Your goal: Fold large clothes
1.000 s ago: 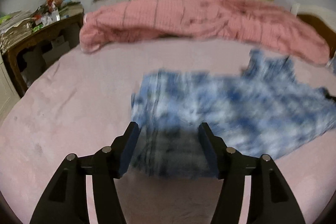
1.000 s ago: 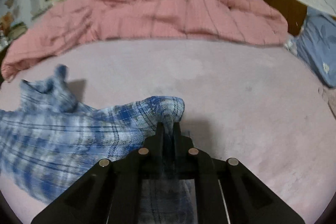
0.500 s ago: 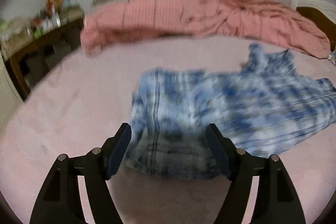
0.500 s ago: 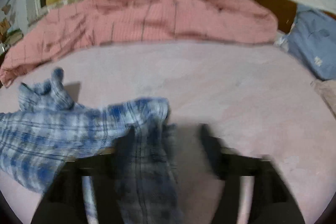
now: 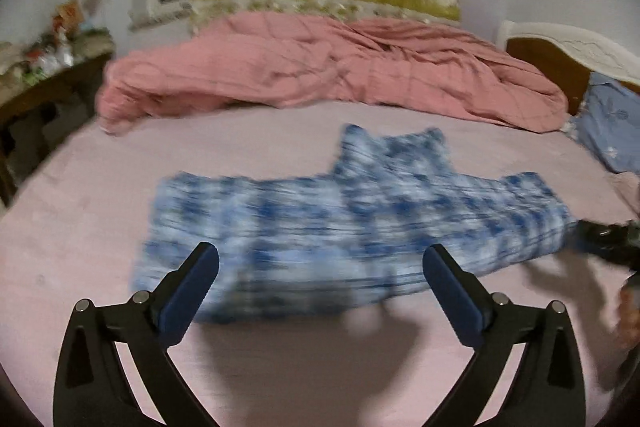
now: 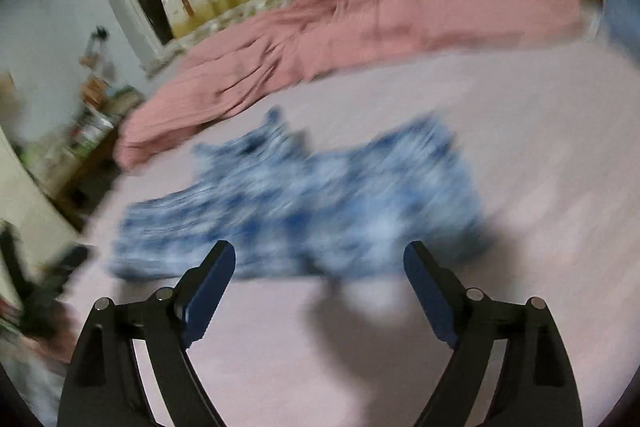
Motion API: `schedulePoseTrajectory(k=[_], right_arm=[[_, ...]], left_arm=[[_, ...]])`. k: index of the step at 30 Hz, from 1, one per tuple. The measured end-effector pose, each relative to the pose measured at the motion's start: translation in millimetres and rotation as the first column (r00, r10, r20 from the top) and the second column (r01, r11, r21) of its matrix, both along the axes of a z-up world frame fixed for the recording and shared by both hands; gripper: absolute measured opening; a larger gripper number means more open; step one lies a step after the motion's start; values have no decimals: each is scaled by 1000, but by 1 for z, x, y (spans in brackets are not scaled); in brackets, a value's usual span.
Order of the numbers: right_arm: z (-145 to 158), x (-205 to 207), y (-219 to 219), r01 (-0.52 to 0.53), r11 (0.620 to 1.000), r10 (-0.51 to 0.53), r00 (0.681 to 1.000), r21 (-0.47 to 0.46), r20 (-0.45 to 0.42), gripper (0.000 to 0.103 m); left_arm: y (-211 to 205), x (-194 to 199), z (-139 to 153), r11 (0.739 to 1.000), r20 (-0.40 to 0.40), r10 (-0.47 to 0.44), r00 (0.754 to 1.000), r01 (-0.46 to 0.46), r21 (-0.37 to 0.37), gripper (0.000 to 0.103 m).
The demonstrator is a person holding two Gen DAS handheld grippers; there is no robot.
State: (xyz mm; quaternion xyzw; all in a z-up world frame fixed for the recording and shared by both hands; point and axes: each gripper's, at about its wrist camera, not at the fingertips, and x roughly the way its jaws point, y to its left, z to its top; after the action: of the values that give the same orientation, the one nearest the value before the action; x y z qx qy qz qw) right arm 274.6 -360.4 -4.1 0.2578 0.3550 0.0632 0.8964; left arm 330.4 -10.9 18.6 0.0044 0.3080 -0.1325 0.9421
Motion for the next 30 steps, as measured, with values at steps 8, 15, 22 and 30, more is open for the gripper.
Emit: schedulePoseTrajectory(k=[8,15,22,30], right_arm=[[-43,16,-13,252,961,-239,964,116,-115,88],[-51,25,-34,392,904,-380,920,172,-99,81],[-48,47,-41,419,906,-409,904,65,-125,20],[48,21,-22,381,920,-367,920,-91,136,10]], left_arm=[[-70,15,-22,996,-89,-84,992,80,-47,61],[-85,44,-65,998,-199,-64,978,61,-21,51],[-93,42,-62,998,-185,-58,981,63,25,52],[-78,37,-44,964,-292,-170,941,98,-248,48]])
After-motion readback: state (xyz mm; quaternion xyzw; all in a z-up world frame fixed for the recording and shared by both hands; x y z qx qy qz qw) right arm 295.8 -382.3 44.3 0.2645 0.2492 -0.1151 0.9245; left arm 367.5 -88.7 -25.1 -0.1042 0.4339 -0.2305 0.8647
